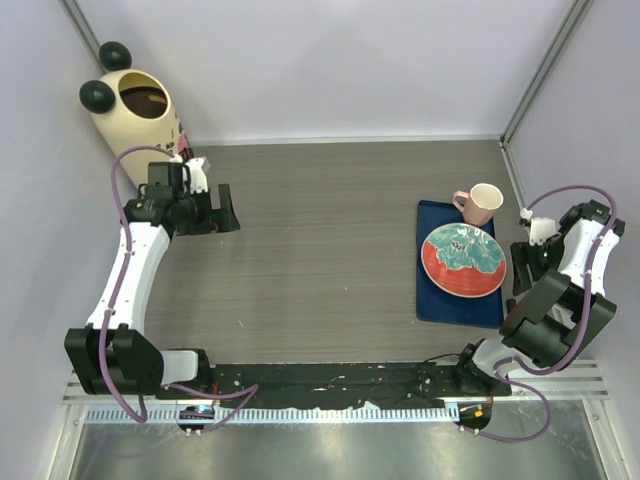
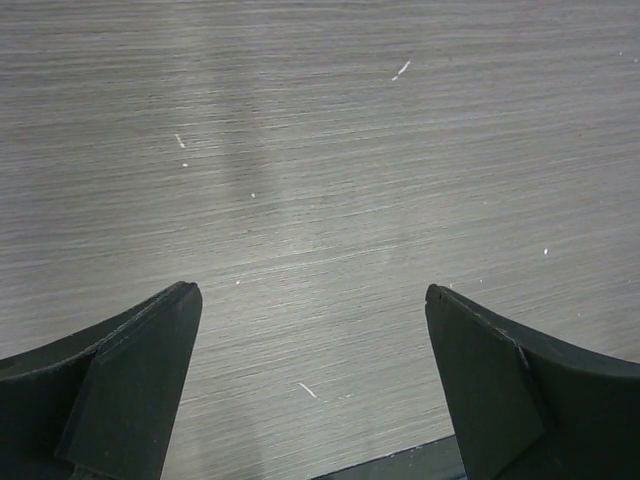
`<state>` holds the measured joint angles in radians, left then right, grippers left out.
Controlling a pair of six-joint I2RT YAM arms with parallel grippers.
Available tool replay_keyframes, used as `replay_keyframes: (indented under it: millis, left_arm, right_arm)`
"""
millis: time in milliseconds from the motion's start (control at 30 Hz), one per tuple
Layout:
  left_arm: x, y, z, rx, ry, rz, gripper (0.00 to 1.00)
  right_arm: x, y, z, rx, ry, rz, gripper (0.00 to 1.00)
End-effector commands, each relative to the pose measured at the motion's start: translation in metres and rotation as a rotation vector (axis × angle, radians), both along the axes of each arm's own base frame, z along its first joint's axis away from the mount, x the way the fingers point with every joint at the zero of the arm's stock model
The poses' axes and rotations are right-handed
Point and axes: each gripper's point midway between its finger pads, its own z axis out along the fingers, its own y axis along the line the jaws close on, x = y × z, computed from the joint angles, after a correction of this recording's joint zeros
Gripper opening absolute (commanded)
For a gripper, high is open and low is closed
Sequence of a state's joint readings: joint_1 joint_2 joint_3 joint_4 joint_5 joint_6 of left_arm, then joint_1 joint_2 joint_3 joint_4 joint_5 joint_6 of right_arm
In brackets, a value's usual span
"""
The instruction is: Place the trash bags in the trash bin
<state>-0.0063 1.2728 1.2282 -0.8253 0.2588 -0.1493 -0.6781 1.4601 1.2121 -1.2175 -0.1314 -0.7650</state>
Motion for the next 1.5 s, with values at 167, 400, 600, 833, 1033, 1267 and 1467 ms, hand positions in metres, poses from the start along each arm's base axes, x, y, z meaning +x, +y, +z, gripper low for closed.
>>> replay_keyframes:
  millis: [167, 400, 600, 833, 1033, 1267, 1467]
  left_arm:
    - [0.024, -0.017, 0.021, -0.016, -0.069, -0.07, 1.0]
    - [0.029, -0.019, 0.021, -0.008, -0.069, -0.085, 1.0]
    - [0.03, -0.018, 0.024, 0.002, -0.077, -0.094, 1.0]
    - [0.029, -0.017, 0.024, 0.015, -0.08, -0.1, 1.0]
    - [0.031, -0.018, 0.023, 0.011, -0.077, -0.102, 1.0]
    - [0.032, -0.022, 0.03, -0.016, -0.108, -0.107, 1.0]
    - [0.016, -0.05, 0.053, -0.107, -0.195, -0.292, 1.0]
  right_arm:
    - [-0.032, -0.006, -0.043, -0.001, 0.076, -0.002, 0.51]
    - [-0.042, -0.004, -0.07, -0.018, 0.104, -0.013, 0.47]
    - [-0.046, -0.009, -0.089, -0.05, 0.126, -0.011, 0.45]
    - [-0.048, -0.011, -0.106, -0.054, 0.141, -0.007, 0.31]
    - [-0.054, -0.014, -0.097, -0.081, 0.165, 0.005, 0.02]
    - [-0.011, 0.005, -0.004, 0.025, -0.062, 0.027, 0.01]
    - [0.038, 0.109, 0.083, 0.291, -0.217, 0.182, 0.01]
